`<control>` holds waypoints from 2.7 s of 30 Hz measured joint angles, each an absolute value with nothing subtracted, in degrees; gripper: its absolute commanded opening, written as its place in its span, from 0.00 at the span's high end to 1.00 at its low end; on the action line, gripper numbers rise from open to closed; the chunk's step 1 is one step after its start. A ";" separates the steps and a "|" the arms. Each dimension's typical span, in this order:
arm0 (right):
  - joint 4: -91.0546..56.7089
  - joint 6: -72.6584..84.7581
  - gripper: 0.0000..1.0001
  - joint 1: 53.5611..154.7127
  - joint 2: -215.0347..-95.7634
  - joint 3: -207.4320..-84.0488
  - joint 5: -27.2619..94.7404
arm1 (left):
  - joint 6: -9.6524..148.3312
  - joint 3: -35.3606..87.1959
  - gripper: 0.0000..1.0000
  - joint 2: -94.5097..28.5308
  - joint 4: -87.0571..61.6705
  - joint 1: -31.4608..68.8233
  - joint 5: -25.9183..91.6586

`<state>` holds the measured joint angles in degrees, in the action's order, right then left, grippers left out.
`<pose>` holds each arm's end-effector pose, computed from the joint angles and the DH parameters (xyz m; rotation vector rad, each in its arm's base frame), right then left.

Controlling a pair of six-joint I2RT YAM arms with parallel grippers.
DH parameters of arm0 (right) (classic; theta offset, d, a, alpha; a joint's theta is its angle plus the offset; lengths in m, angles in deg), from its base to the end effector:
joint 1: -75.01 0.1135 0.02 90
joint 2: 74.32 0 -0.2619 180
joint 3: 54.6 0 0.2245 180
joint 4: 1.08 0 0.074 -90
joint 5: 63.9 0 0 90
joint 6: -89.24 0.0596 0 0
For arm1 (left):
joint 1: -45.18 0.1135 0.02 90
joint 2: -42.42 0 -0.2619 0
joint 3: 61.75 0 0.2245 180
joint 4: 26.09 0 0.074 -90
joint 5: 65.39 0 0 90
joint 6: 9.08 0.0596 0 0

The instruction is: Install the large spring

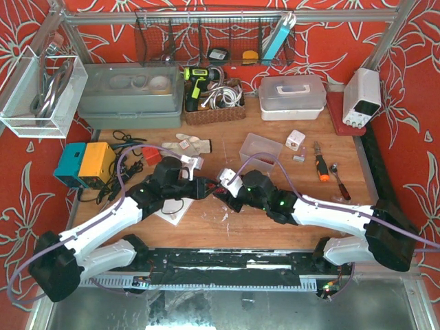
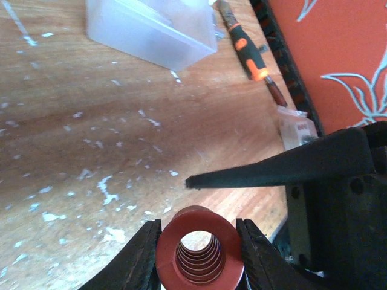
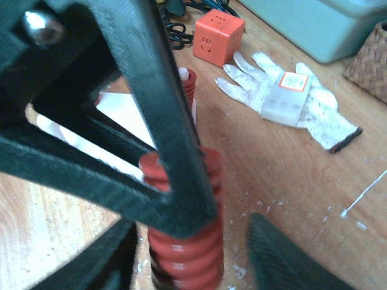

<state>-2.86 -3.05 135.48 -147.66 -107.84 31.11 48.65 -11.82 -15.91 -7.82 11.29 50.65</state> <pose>0.1332 0.2458 0.2376 -1.1067 1.6993 0.7437 0.1668 -0.1436 0.2464 0.3410 2.1708 -1.1538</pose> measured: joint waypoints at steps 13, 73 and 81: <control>-1.31 -0.86 0.01 135.70 -145.76 -107.19 20.93 | 48.21 -10.40 1.00 -3.01 10.62 11.20 29.84; -1.14 -0.23 0.01 134.60 -146.70 -105.96 12.40 | 21.98 -2.94 1.00 -8.43 44.68 9.11 14.50; -1.14 -0.23 0.01 134.49 -146.70 -105.96 12.40 | 23.47 -3.05 1.00 -8.11 45.90 9.08 14.17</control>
